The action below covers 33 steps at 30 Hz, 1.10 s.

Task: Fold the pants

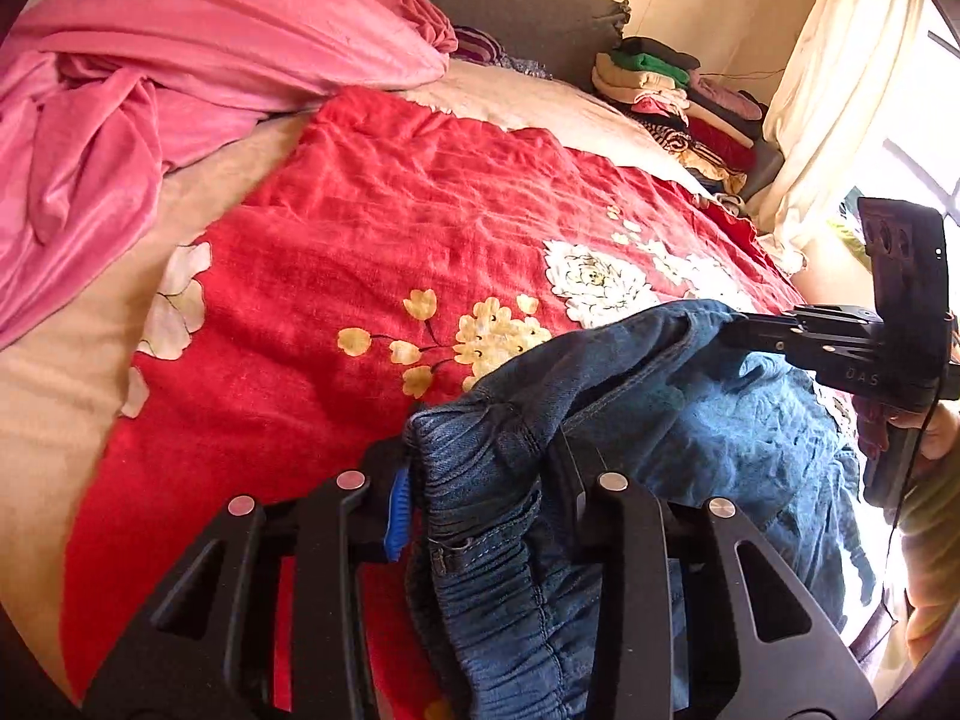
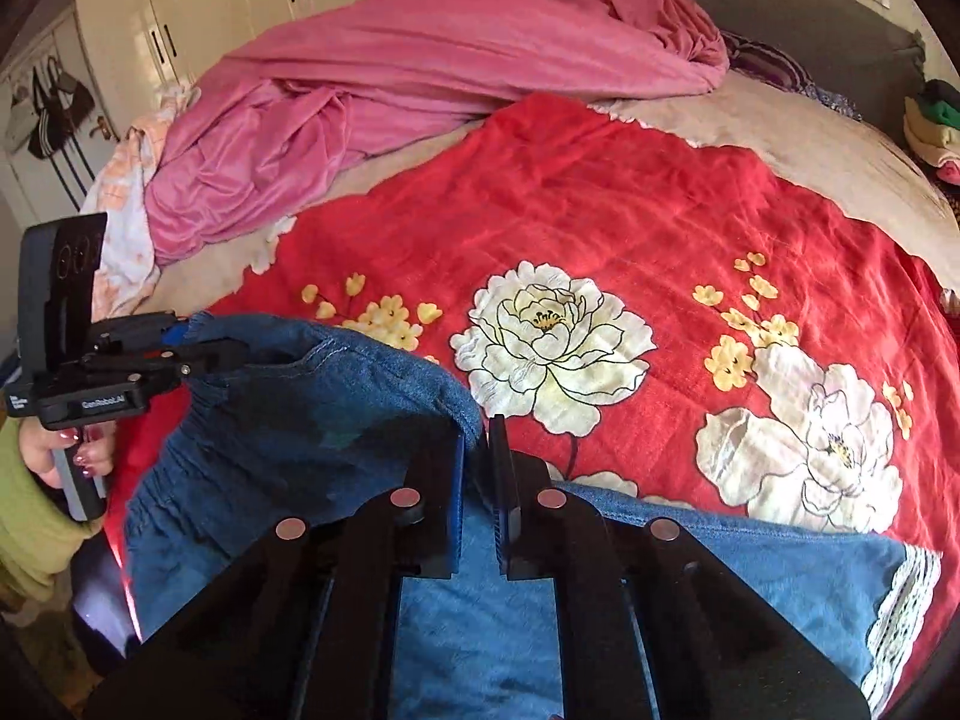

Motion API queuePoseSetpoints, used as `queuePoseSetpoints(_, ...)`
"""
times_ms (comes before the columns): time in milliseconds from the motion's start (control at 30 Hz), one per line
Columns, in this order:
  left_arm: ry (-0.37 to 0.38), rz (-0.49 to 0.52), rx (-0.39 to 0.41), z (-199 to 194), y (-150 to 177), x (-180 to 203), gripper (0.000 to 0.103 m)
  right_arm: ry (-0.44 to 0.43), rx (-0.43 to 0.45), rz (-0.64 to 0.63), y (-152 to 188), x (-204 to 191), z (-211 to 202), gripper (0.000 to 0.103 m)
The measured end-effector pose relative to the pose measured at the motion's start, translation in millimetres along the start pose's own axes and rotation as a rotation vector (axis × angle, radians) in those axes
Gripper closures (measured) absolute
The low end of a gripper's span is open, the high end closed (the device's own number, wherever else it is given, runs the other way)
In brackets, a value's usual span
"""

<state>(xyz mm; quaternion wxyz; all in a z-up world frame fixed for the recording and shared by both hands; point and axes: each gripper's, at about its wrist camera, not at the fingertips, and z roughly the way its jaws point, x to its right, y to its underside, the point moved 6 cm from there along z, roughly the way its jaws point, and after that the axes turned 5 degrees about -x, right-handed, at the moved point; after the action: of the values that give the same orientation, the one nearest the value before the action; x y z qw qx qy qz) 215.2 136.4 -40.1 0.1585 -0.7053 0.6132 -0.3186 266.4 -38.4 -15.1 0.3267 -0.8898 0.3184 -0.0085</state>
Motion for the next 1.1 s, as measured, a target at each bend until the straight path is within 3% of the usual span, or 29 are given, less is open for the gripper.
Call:
queuePoseSetpoints(267, 0.01, 0.067, 0.087, -39.9, 24.4, 22.6, 0.075, -0.033, 0.125, 0.045, 46.8, -38.7, -63.6, 0.096)
queuePoseSetpoints(467, 0.049, 0.098, 0.11, -67.9, 53.8, 36.9, 0.075, -0.054, 0.143, 0.06, 89.6, -71.0, -88.4, 0.096)
queuePoseSetpoints(733, 0.071, 0.123, 0.095, -92.7, 99.0, 42.4, 0.074, -0.071, 0.123, 0.051, 139.1, -109.6, -94.8, 0.096)
queuePoseSetpoints(1100, 0.007, 0.187, -0.012, -91.6, 149.1, 38.7, 0.069, -0.102, 0.003, 0.052, 207.0, -147.1, -67.6, 0.096)
